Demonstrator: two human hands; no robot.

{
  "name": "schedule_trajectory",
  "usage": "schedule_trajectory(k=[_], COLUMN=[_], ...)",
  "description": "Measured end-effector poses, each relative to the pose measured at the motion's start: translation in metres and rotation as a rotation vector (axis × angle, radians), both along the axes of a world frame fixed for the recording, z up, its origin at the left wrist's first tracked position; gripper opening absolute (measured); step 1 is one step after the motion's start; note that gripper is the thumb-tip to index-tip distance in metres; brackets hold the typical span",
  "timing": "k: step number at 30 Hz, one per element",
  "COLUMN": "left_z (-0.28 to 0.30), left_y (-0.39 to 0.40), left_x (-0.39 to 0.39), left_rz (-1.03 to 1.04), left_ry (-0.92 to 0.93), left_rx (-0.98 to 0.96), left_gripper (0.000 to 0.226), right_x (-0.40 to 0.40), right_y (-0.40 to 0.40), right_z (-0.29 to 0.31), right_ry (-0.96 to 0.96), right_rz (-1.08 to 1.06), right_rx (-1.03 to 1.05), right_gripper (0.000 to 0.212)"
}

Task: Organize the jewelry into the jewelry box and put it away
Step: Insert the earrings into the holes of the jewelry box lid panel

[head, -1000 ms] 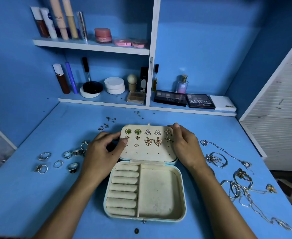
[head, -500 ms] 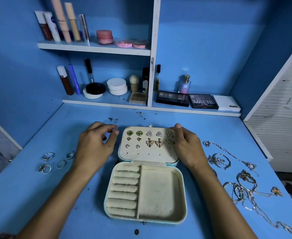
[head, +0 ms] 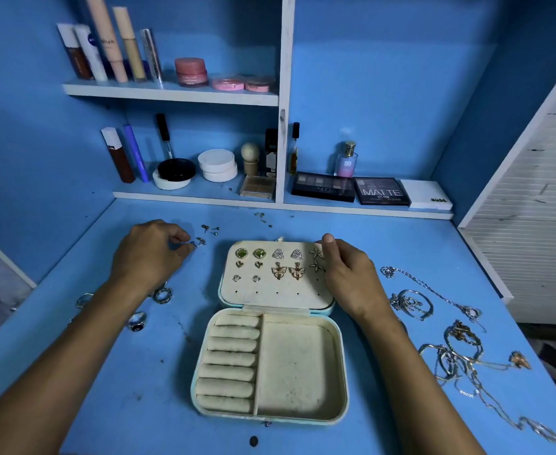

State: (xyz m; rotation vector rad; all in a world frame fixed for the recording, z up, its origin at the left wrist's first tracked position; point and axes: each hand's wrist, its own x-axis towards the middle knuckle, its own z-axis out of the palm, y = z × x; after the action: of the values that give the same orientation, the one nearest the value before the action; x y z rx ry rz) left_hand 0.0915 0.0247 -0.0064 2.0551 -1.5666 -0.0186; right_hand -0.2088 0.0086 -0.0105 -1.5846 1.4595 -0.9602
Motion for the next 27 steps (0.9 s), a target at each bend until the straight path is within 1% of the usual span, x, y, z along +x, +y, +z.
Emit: schedule_trajectory(k=[4, 6, 9, 11, 13, 16, 18, 22, 24, 27], left_z=[-0.001, -0.001, 0.000, 0.001, 0.002, 0.006, 0.011, 0.022, 0.027, 0.033], left_y=[0.001, 0.001, 0.002, 0.003, 0.005, 0.007, 0.011, 0.023, 0.030, 0.037], left_x=[-0.003, -0.005, -0.007, -0.008, -0.009, -0.013, -0.017, -0.034, -0.044, -0.056], left_rz=[-0.004, -0.005, 0.001, 0.010, 0.020, 0.018, 0.010, -0.007, -0.050, -0.114], left_ry=[-0.016, -0.023, -0.023, -0.020, -0.021, 0.003, 0.110, 0.474, 0.590, 0.705], left_rx=[0.011, 0.018, 0.024, 0.030, 0.027, -0.038, -0.098, -0.172, -0.195, -0.212], left_gripper=[0.007, 0.005, 0.002, 0.004, 0.006, 0.007, 0.006, 0.006, 0.005, 0.009], right_x=[-0.001, 0.000, 0.001, 0.003, 0.005, 0.009, 0.012, 0.015, 0.016, 0.016], right_y=[0.000, 0.001, 0.001, 0.002, 0.003, 0.007, 0.009, 0.009, 0.009, 0.011], right_z=[-0.001, 0.000, -0.001, 0.000, 0.001, 0.007, 0.009, 0.008, 0.007, 0.008], right_ry=[-0.011, -0.022, -0.023, -0.012, 0.023, 0.061, 0.082, 0.112, 0.107, 0.097], right_rz=[0.013, 0.004, 0.004, -0.005, -0.019, -0.032, -0.040, -0.063, -0.061, -0.058], right_rx=[0.010, 0.015, 0.011, 0.012, 0.006, 0.019, 0.033, 0.043, 0.038, 0.039], right_gripper=[0.032, 0.029, 0.030, 0.032, 0.037, 0.046, 0.057, 0.073, 0.076, 0.078])
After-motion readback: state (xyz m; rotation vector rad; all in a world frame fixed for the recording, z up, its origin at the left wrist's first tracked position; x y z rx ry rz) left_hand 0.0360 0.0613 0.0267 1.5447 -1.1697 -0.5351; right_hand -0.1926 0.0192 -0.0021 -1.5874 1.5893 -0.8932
